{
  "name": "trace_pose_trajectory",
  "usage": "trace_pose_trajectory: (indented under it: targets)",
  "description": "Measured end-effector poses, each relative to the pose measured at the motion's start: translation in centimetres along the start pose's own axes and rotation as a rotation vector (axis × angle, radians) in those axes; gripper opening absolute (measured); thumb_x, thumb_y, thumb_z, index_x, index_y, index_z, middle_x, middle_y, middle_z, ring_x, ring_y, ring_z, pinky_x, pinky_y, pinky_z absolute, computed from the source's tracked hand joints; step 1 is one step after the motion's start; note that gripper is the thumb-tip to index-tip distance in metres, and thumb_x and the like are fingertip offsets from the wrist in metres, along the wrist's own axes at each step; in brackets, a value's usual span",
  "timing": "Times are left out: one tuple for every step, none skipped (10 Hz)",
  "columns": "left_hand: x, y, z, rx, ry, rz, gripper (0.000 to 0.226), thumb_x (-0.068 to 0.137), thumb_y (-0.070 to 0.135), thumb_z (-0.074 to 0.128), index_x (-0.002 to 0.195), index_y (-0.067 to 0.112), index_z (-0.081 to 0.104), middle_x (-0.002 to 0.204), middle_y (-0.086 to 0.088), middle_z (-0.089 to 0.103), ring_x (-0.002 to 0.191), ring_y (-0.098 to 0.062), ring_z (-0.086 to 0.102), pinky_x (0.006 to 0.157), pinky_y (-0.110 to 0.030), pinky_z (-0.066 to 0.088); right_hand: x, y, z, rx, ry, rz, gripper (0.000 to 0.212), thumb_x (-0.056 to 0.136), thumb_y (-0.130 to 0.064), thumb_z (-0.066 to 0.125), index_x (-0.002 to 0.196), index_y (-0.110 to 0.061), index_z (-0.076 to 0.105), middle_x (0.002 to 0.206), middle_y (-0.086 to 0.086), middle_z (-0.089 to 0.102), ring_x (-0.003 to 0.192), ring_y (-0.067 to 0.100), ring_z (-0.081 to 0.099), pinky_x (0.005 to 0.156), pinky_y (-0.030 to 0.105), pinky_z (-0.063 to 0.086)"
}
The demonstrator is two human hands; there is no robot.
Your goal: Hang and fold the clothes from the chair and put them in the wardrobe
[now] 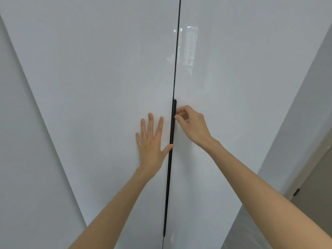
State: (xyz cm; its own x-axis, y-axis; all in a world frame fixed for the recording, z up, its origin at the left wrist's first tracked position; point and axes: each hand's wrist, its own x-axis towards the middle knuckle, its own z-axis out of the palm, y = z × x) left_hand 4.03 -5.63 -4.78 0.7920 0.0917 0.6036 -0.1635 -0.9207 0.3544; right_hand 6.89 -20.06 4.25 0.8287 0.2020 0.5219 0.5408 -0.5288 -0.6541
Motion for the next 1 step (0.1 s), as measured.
trace_pose_trajectory:
  targets:
    - [-1.65, -0.15, -1.95, -0.038, -0.096, 0.034, 0.07, 0.097, 0.045, 0.047, 0.151, 0.036, 0.005, 0.161, 0.007, -0.001, 0.149, -0.019, -0.001, 0.119, -0.05, 0.011, -2.3, -0.49, -1.65, -0.018, -0.017, 0.021, 0.025, 0.096, -0.023, 0.053, 0.12, -0.017, 0.058, 0.108, -0.005, 0.064, 0.096, 0.01, 0.059, 0.088, 0.029, 0.05]
